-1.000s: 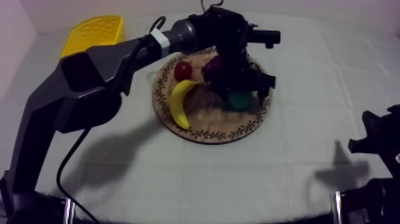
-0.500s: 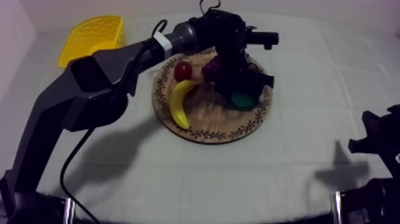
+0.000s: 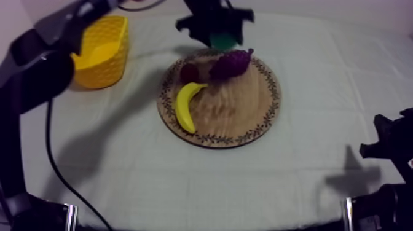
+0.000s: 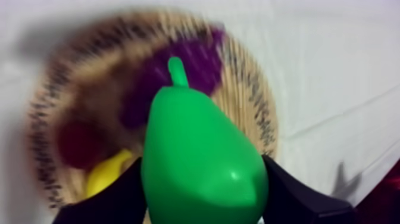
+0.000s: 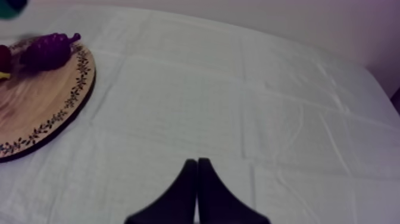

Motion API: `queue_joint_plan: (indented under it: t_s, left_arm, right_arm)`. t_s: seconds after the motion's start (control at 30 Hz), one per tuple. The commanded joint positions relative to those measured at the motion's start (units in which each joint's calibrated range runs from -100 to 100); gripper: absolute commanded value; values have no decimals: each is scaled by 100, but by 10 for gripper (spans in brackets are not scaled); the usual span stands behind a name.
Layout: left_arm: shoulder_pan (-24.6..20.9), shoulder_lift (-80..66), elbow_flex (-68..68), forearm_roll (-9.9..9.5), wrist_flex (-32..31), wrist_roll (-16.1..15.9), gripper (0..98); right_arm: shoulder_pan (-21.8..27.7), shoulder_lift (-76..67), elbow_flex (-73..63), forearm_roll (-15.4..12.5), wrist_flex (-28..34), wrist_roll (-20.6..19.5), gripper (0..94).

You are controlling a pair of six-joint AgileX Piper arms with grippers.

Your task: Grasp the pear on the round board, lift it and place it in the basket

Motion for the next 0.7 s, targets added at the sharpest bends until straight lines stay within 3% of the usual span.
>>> queue_joint_plan:
  t_s: [0.0, 0.33, 0.67]
  left_arm:
    - [-344, -605, 19, 6, 48, -11, 552]
    - [-1579, -1375, 324, -80, 185, -139, 558]
    - [-2510, -1196, 1143, -315, 180, -357, 560]
  right_arm:
    - [-1, 1, 3, 0, 0, 1, 3]
    - [-1, 1, 3, 0, 0, 1, 3]
    - [-1, 1, 3, 0, 0, 1, 3]
